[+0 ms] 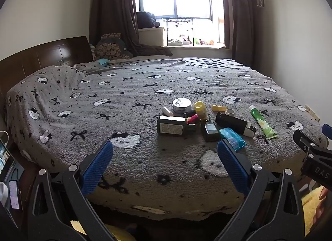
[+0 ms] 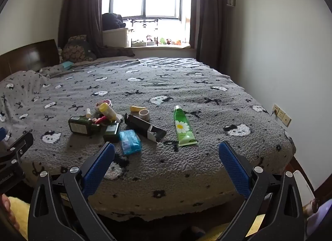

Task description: Collect trash

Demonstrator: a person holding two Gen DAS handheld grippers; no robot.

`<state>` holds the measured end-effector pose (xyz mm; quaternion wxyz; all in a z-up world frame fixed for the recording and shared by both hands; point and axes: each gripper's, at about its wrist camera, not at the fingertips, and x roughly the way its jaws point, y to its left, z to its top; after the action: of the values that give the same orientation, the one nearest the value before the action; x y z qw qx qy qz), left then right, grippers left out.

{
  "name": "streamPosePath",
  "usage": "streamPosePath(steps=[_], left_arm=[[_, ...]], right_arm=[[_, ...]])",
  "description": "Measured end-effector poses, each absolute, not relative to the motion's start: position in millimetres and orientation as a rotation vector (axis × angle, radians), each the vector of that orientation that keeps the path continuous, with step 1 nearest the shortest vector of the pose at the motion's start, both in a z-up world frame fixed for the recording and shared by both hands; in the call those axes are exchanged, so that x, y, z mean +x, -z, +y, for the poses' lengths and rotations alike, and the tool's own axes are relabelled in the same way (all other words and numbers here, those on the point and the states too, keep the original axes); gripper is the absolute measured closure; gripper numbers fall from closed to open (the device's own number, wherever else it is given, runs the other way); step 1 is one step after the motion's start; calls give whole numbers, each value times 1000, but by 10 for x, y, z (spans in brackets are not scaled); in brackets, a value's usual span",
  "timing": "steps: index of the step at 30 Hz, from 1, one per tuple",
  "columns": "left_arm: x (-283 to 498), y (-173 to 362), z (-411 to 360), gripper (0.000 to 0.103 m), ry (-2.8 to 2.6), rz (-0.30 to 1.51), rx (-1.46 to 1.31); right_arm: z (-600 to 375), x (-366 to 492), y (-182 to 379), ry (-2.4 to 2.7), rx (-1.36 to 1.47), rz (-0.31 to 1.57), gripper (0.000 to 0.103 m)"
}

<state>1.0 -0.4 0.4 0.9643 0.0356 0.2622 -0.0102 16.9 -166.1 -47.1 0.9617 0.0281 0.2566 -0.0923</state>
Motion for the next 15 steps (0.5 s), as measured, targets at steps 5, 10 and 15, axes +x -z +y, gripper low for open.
streamPosePath(steps=[5, 10, 15], left_arm=[[-14, -16, -9, 8, 18, 516, 70], [-19, -38, -54, 8, 20, 514, 70], [-23, -40, -51, 8, 24, 513, 70]], right_arm=[[-1657, 166, 478, 184, 58, 525, 3], [-1653, 162, 476, 184, 57, 527, 3], [-1600, 180, 477, 184, 56, 524, 3]])
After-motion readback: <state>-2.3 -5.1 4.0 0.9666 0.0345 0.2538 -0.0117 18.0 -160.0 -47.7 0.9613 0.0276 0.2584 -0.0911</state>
